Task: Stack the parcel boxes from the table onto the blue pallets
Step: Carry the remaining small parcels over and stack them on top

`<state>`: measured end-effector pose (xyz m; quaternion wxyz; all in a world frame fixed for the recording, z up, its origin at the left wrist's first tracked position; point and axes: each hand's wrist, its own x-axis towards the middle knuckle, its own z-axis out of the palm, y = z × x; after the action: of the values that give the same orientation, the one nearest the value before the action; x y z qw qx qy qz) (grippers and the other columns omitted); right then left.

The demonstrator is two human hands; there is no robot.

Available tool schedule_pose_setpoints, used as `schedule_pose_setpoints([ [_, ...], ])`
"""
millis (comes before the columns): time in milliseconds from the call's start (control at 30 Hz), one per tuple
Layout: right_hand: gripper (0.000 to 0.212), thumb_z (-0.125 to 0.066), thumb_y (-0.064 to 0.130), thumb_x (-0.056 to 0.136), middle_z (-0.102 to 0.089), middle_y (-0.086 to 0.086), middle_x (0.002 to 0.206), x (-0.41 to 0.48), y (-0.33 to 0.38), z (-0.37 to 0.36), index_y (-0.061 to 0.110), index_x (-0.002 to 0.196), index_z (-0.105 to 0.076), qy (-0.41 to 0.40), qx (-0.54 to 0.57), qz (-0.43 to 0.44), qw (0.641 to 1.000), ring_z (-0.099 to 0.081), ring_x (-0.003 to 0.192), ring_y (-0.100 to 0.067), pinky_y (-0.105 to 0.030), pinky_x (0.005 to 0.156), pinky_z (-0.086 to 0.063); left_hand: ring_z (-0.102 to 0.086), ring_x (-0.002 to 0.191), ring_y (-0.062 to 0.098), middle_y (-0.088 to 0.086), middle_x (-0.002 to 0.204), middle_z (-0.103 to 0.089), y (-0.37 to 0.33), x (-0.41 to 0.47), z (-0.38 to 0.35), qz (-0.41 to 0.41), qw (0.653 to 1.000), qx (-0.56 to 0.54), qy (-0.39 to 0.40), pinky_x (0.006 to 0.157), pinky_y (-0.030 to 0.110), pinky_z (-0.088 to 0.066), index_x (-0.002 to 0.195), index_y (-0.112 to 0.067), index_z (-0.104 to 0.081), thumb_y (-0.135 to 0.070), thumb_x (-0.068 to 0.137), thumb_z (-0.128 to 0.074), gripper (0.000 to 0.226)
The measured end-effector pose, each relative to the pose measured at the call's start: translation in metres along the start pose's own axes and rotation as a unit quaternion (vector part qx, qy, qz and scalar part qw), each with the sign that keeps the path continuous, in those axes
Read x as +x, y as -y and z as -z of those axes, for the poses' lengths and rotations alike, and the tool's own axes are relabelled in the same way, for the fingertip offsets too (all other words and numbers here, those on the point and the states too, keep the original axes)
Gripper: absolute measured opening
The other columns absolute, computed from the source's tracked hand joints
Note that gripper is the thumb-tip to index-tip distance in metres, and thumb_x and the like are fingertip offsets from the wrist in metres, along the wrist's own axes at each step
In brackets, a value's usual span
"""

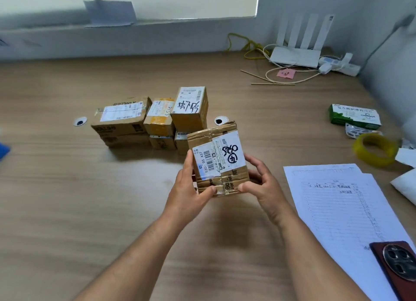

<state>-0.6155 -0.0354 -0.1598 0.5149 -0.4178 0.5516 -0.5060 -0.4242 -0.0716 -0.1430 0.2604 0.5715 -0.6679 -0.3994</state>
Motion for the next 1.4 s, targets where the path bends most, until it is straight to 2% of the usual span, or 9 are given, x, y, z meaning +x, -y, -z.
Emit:
schedule_pose_setpoints([
  [333, 0.066, -0.058, 0.014, 0.057, -0.073, -0.004, 0.102, 0.014, 0.025, -0.059, 0.024, 0.123, -0.059, 0.13, 0.025, -0.002, 0.991, -0.064, 0.089, -0.018, -0.031, 0.074, -0.05, -0.039, 0.131, 0.015, -0.001, 0.145, -0.036, 0.008, -0.03, 0.099, 0.01, 0.992, 0.039, -0.117, 0.102, 0.048, -0.044, 0.149, -0.039, -0.001, -0.04, 0.08, -0.072, 0.099],
  [533, 0.067, -0.056, 0.033, 0.049, -0.071, -0.011, 0.104, 0.013, 0.049, -0.092, 0.022, 0.114, -0.065, 0.169, 0.022, 0.011, 0.985, -0.06, 0.09, -0.026, -0.034, 0.07, -0.046, -0.048, 0.125, 0.012, -0.012, 0.128, -0.052, 0.022, -0.058, 0.142, 0.035, 0.995, -0.054, -0.071, 0.105, 0.044, -0.042, 0.149, -0.035, -0.015, -0.049, 0.074, -0.073, 0.096],
  [600, 0.064, -0.055, 0.036, 0.05, -0.071, -0.013, 0.105, 0.013, 0.056, -0.106, 0.022, 0.111, -0.068, 0.183, 0.006, 0.015, 0.983, -0.06, 0.094, -0.032, -0.038, 0.074, -0.045, -0.058, 0.114, 0.011, -0.015, 0.124, -0.058, 0.027, -0.065, 0.154, 0.048, 0.99, -0.128, -0.045, 0.1, 0.042, -0.047, 0.148, -0.032, -0.02, -0.053, 0.064, -0.08, 0.105],
  [700, 0.063, -0.056, 0.038, 0.056, -0.069, -0.013, 0.11, 0.009, 0.064, -0.141, 0.025, 0.117, -0.065, 0.2, -0.007, 0.026, 0.979, -0.059, 0.108, -0.037, -0.045, 0.085, -0.046, -0.067, 0.099, 0.012, -0.008, 0.111, -0.069, 0.042, -0.083, 0.182, 0.049, 0.979, -0.191, -0.044, 0.089, 0.037, -0.054, 0.143, -0.032, -0.032, -0.043, 0.063, -0.082, 0.095],
  [800, 0.067, -0.062, 0.034, 0.067, -0.065, -0.01, 0.118, 0.003, 0.069, -0.183, 0.032, 0.133, -0.049, 0.19, 0.01, 0.04, 0.981, -0.061, 0.112, -0.026, -0.04, 0.095, -0.05, -0.069, 0.096, 0.015, -0.009, 0.105, -0.071, 0.059, -0.105, 0.208, 0.044, 0.969, -0.228, -0.082, 0.083, 0.035, -0.056, 0.135, -0.037, -0.041, -0.046, 0.059, -0.075, 0.083],
  [933, 0.094, -0.074, 0.038, 0.059, -0.057, -0.003, 0.13, -0.019, 0.072, -0.245, 0.041, 0.142, -0.029, 0.2, 0.01, 0.063, 0.978, -0.059, 0.115, -0.014, -0.03, 0.092, -0.051, -0.069, 0.095, 0.014, -0.007, 0.106, -0.071, 0.086, -0.134, 0.243, 0.041, 0.95, -0.263, -0.162, 0.075, 0.024, -0.055, 0.132, -0.032, -0.046, -0.031, 0.078, -0.071, 0.059],
  [1133, 0.073, -0.072, 0.018, 0.065, -0.067, -0.002, 0.114, -0.058, 0.072, -0.335, 0.041, 0.129, -0.044, 0.238, 0.002, 0.096, 0.966, -0.066, 0.099, -0.01, -0.021, 0.071, -0.053, -0.067, 0.097, 0.012, -0.007, 0.112, -0.068, 0.122, -0.182, 0.302, 0.03, 0.929, -0.283, -0.238, 0.078, 0.024, -0.055, 0.127, -0.04, -0.045, -0.03, 0.09, -0.06, 0.041],
  [1233, 0.072, -0.068, 0.01, 0.064, -0.072, 0.001, 0.096, -0.072, 0.075, -0.376, 0.033, 0.129, -0.046, 0.248, 0.001, 0.103, 0.963, -0.069, 0.088, -0.01, -0.02, 0.068, -0.053, -0.066, 0.101, 0.013, -0.009, 0.112, -0.067, 0.141, -0.21, 0.332, 0.026, 0.93, -0.265, -0.254, 0.085, 0.03, -0.054, 0.13, -0.038, -0.044, -0.039, 0.085, -0.062, 0.049],
  [1400, 0.07, -0.065, 0.009, 0.062, -0.068, -0.009, 0.1, -0.099, 0.078, -0.443, 0.038, 0.123, -0.048, 0.284, -0.043, 0.11, 0.952, -0.067, 0.089, -0.015, -0.021, 0.068, -0.052, -0.065, 0.101, 0.008, -0.012, 0.113, -0.067, 0.177, -0.258, 0.383, 0.026, 0.931, -0.22, -0.29, 0.085, 0.027, -0.054, 0.133, -0.038, -0.043, -0.061, 0.068, -0.065, 0.073],
])
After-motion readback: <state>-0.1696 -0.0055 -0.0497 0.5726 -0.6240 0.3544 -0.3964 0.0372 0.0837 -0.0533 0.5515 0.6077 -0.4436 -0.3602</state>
